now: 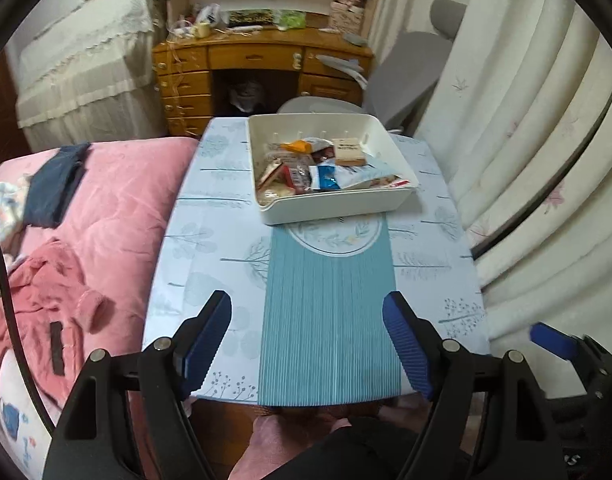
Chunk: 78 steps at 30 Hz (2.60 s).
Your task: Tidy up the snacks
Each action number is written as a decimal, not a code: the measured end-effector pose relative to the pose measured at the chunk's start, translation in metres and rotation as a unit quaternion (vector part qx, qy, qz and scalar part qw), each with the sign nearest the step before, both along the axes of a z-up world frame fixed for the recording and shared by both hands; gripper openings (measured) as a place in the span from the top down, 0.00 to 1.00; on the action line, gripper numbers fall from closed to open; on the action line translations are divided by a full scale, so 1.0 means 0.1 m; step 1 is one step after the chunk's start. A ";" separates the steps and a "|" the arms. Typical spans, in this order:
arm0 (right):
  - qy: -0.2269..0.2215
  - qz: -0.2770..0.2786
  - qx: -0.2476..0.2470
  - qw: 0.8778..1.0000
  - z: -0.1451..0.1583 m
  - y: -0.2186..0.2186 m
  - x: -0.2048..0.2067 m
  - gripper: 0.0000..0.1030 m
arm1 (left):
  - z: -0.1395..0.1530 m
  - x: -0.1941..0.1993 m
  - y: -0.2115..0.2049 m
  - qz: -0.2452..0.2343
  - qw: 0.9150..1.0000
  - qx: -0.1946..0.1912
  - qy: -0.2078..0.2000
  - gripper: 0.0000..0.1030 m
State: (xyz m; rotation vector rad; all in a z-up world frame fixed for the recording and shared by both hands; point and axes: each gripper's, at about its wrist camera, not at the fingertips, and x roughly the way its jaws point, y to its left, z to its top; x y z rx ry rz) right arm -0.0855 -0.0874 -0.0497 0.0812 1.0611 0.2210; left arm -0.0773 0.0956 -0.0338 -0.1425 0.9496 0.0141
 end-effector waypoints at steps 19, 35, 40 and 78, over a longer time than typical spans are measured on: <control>-0.056 -0.014 0.003 0.998 0.04 -0.40 -0.23 0.00 | 0.13 -0.37 -0.48 0.041 0.995 0.084 -0.041 0.02; -0.047 -0.010 0.004 0.999 0.00 -0.51 -0.14 0.00 | 0.10 -0.26 -0.58 0.035 0.996 0.075 -0.035 0.01; -0.042 -0.009 0.004 0.999 -0.01 -0.50 -0.09 0.00 | 0.08 -0.23 -0.57 0.037 0.996 0.073 -0.034 0.01; -0.013 -0.002 0.000 1.000 -0.13 -0.54 0.35 0.00 | -0.04 0.12 -0.60 0.048 0.997 0.061 -0.016 0.01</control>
